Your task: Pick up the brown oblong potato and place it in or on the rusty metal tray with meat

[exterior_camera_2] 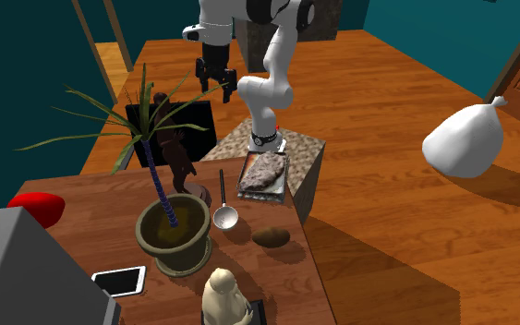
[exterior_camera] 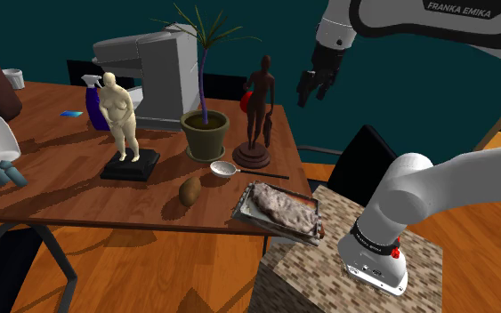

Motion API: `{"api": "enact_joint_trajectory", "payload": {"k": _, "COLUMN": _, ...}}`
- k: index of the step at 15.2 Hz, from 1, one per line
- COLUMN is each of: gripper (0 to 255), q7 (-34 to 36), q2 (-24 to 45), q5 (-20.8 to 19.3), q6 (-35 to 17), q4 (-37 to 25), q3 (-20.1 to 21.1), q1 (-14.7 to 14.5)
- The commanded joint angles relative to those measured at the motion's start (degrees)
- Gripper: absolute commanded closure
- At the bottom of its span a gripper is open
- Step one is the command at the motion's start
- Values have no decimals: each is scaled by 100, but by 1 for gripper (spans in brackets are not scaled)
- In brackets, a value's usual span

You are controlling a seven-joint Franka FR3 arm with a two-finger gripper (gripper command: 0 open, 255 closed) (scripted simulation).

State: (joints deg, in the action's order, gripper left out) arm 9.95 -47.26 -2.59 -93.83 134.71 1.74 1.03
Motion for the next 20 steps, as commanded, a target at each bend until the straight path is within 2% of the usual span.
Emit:
{"api": "enact_joint_trajectory", "payload": {"k": 1, "gripper": 0, "q7": 0, "q2": 0, "q5": 0, "q6": 0, "q4": 0, "q3": 0, "q1": 0}}
{"api": "enact_joint_trajectory", "payload": {"k": 6, "gripper": 0, "q7": 1145, "q2": 287, "q5": 404, "q6": -465, "q4": 288, "q3": 696, "q1": 15}}
{"api": "enact_joint_trajectory", "payload": {"k": 12, "gripper": 0, "q7": 2512, "q2": 996, "q5": 789, "q6": -1093, "q4": 311, "q3": 1538, "q1": 79}}
{"api": "enact_joint_trajectory", "payload": {"k": 16, "gripper": 0, "q7": 3436, "q2": 1666, "q5": 909, "q6": -1523, "q4": 131, "q3": 2097, "q1": 189}}
{"api": "enact_joint_trajectory", "payload": {"k": 20, "gripper": 0, "q7": 4401, "q2": 2477, "q5": 852, "q6": -1927, "q4": -197, "q3": 2648, "q1": 363}}
